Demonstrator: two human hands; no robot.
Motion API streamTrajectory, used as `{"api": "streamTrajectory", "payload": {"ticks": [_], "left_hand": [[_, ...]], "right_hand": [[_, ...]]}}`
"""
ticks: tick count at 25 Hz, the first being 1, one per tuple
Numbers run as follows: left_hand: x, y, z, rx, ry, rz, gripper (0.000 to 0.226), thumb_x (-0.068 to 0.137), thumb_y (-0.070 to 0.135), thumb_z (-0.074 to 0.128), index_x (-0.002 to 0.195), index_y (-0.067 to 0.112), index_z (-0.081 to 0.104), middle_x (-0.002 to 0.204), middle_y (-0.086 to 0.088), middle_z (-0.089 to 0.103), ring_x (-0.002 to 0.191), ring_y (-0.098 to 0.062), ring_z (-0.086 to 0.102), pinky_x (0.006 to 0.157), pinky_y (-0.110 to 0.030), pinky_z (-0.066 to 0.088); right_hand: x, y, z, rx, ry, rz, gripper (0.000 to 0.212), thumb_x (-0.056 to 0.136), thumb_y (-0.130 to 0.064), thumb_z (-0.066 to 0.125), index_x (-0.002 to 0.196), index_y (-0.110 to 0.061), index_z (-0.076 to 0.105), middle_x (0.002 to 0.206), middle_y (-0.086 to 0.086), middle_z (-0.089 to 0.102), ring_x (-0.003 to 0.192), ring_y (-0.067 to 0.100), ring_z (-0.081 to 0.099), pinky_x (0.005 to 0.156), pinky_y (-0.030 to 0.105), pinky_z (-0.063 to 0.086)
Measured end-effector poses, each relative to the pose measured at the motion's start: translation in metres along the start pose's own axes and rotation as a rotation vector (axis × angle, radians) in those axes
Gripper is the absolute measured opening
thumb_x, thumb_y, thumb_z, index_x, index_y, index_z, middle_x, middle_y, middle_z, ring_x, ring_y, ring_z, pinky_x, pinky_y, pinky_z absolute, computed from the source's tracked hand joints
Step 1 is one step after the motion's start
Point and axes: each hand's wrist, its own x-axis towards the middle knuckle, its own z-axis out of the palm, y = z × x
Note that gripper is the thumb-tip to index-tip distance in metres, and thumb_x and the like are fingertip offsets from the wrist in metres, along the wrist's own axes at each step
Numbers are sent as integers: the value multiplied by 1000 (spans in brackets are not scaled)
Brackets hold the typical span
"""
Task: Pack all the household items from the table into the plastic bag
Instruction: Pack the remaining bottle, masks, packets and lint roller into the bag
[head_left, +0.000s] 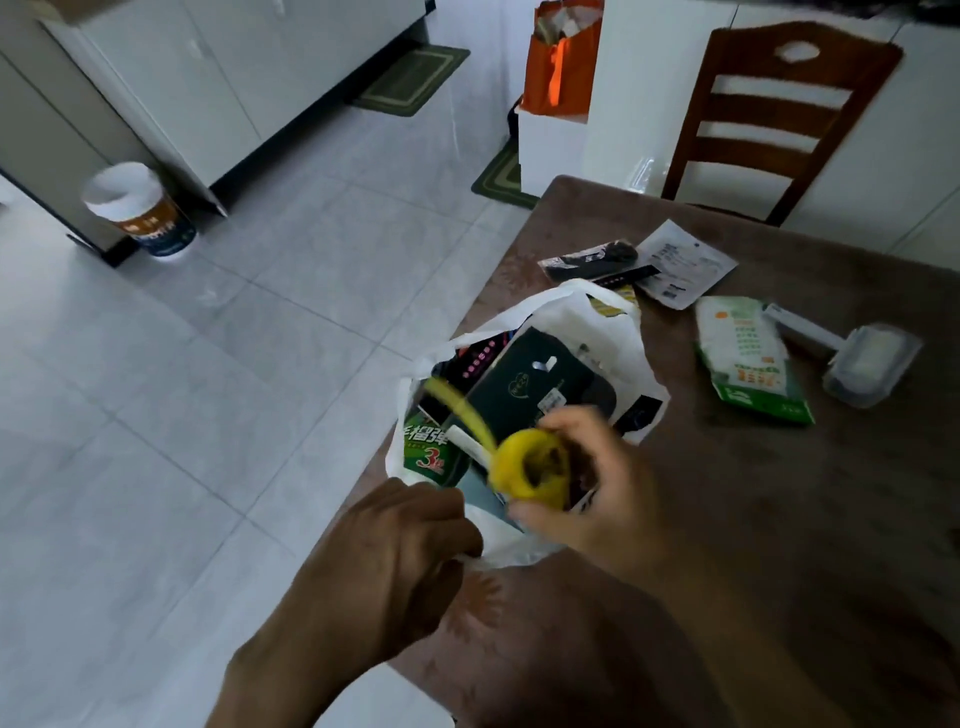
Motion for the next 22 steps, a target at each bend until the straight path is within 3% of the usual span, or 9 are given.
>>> {"api": "streamTrajectory", "payload": {"ticks": [4, 8, 10, 11, 13, 15, 17, 19, 22], "left_hand": [[-4, -8, 0, -70, 159, 68, 21, 74, 7, 76, 84, 25, 71, 79, 7, 62, 66, -15, 57, 60, -23, 42], [0, -20, 7, -38, 308, 62, 16, 79, 11, 74, 89, 24, 73, 81, 4, 65, 69, -18, 60, 64, -30, 43], [3, -22, 11, -53, 401, -62, 23, 72, 1, 79, 88, 19, 75, 80, 1, 66, 68, -22, 60, 58, -32, 46], [5, -21, 11, -92, 444, -138, 25, 71, -1, 80, 88, 16, 76, 81, 0, 66, 68, -23, 60, 55, -33, 49], [8, -21, 10, -169, 510, -217, 24, 73, 0, 79, 91, 15, 76, 83, 0, 66, 68, -23, 61, 55, -32, 53], [13, -18, 9, -257, 550, -165, 16, 78, 6, 75, 89, 17, 77, 83, 5, 66, 68, -15, 61, 63, -17, 49], [22, -17, 5, -340, 566, -83, 15, 79, 7, 74, 88, 18, 77, 84, 10, 67, 71, -6, 62, 67, -8, 45], [34, -23, 2, -418, 595, -19, 22, 77, -1, 75, 89, 17, 78, 88, 8, 69, 77, -5, 65, 68, -13, 49], [60, -39, 1, -534, 693, 79, 26, 75, -8, 75, 87, 15, 77, 88, 4, 70, 81, -8, 67, 68, -19, 51]], "right_hand": [[11, -11, 44, -340, 11, -121, 38, 76, -43, 75, 98, -16, 60, 95, -4, 57, 89, 16, 53, 69, 38, 50], [46, 10, -10, -490, 630, -96, 45, 82, -41, 62, 122, -25, 51, 120, -5, 51, 105, 5, 47, 76, 23, 51], [82, 19, -53, -495, 641, 136, 59, 78, -40, 67, 131, -27, 45, 134, -2, 48, 119, 12, 45, 92, 30, 42], [98, 18, -65, -381, 517, 237, 51, 80, -40, 68, 126, -26, 53, 127, -2, 57, 118, 18, 52, 93, 33, 43], [115, 10, -69, -2, 321, 350, 23, 86, -32, 62, 101, -17, 71, 82, -5, 72, 87, 21, 69, 84, 36, 50], [113, 1, -69, 290, 389, 375, 19, 91, -14, 54, 91, -6, 71, 47, -7, 58, 49, 12, 61, 57, 32, 49], [96, -13, -82, 368, 508, 411, 21, 91, -1, 49, 85, -6, 69, 38, -10, 46, 33, 2, 47, 39, 22, 36], [71, -24, -105, 413, 616, 463, 28, 89, 5, 44, 84, -7, 68, 37, -11, 47, 29, 0, 43, 31, 15, 32], [24, -22, -131, 309, 755, 499, 34, 89, 3, 47, 80, -22, 69, 54, -5, 56, 45, 9, 48, 44, 19, 42]]}}
